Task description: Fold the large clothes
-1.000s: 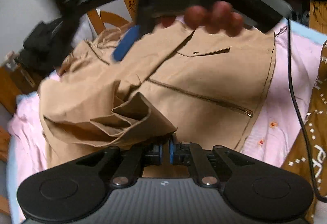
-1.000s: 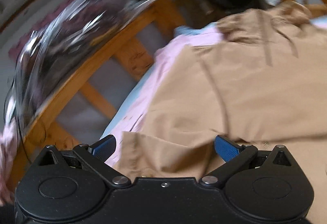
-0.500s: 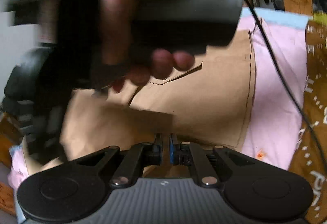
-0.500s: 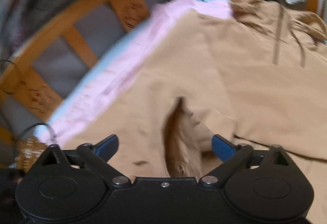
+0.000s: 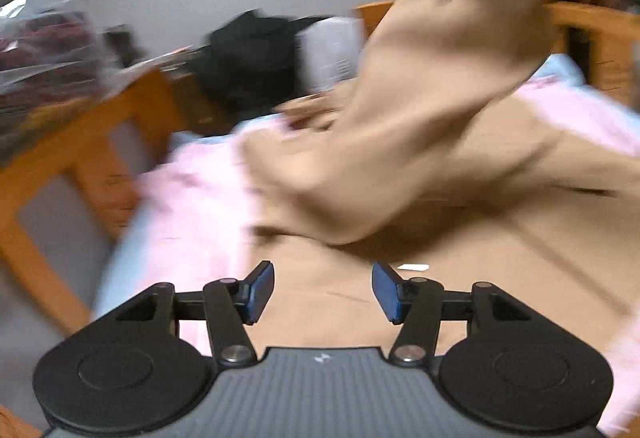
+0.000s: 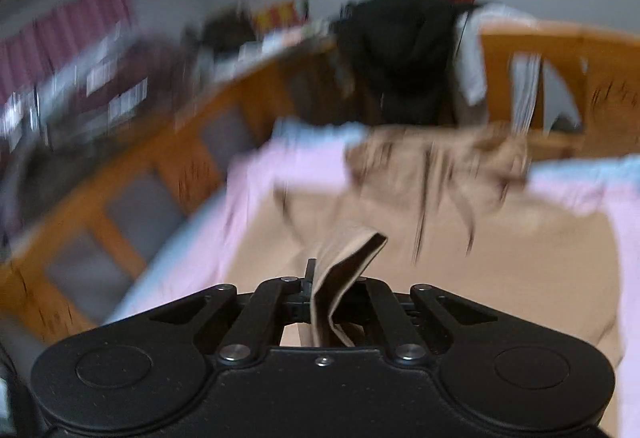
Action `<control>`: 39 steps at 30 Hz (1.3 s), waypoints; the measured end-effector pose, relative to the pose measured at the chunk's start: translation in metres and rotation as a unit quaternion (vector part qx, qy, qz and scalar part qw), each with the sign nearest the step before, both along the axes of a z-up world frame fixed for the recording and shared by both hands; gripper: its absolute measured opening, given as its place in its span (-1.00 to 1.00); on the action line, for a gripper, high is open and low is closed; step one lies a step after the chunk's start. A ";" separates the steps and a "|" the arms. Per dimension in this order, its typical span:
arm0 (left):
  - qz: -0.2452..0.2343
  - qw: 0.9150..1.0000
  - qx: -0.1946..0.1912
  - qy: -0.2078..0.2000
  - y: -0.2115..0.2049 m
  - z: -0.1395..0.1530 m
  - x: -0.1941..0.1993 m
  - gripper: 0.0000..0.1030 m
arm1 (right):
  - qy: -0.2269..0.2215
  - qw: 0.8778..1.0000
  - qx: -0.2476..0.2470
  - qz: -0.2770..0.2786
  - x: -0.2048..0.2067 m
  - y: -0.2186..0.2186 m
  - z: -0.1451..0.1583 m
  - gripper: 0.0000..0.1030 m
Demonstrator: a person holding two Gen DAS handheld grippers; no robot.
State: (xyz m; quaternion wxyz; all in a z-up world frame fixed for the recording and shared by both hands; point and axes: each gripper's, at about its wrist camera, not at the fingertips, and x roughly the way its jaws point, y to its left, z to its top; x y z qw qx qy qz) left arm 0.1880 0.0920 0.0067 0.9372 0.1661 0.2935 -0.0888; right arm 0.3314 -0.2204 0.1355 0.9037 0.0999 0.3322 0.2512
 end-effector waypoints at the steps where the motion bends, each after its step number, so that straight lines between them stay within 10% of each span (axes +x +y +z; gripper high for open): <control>1: 0.020 1.000 0.012 0.002 0.003 -0.002 0.017 0.16 | -0.007 1.000 0.002 -0.006 0.010 -0.002 0.013 -0.96; 8: 0.013 0.993 0.120 -0.016 -0.030 -0.028 0.118 0.15 | -0.024 0.999 0.019 -0.018 0.070 -0.018 0.072 -0.97; 11: 0.025 0.990 0.134 -0.031 -0.043 -0.038 0.139 -0.61 | -0.025 1.000 0.007 -0.010 0.080 -0.023 0.075 -0.97; 13: 0.039 0.994 0.102 -0.024 -0.038 -0.038 0.144 -0.65 | -0.026 1.000 0.002 -0.010 0.079 -0.027 0.068 -0.97; 17: 0.006 0.995 0.099 -0.010 -0.023 -0.038 0.130 -0.60 | -0.011 0.999 -0.026 -0.026 0.074 -0.051 0.024 -0.97; 22: -0.031 0.997 0.058 0.035 -0.008 -0.032 0.103 -0.05 | 0.051 0.993 -0.088 -0.067 0.084 -0.083 -0.078 -0.94; 28: 0.021 0.994 -0.102 0.035 0.018 -0.008 0.095 0.32 | 0.058 0.975 -0.194 -0.097 0.073 -0.088 -0.167 -0.15; 30: 0.024 0.992 -0.123 0.026 0.014 -0.003 0.107 0.36 | 0.026 0.975 -0.191 -0.113 0.054 -0.089 -0.169 0.41; 35: 0.002 0.991 -0.133 0.021 -0.025 -0.012 0.145 0.40 | -0.049 0.968 -0.233 -0.084 0.018 -0.069 -0.169 0.70; 39: 0.028 0.996 -0.055 0.057 -0.052 -0.045 0.176 0.38 | -0.030 0.945 -0.326 -0.031 0.017 -0.046 -0.197 0.79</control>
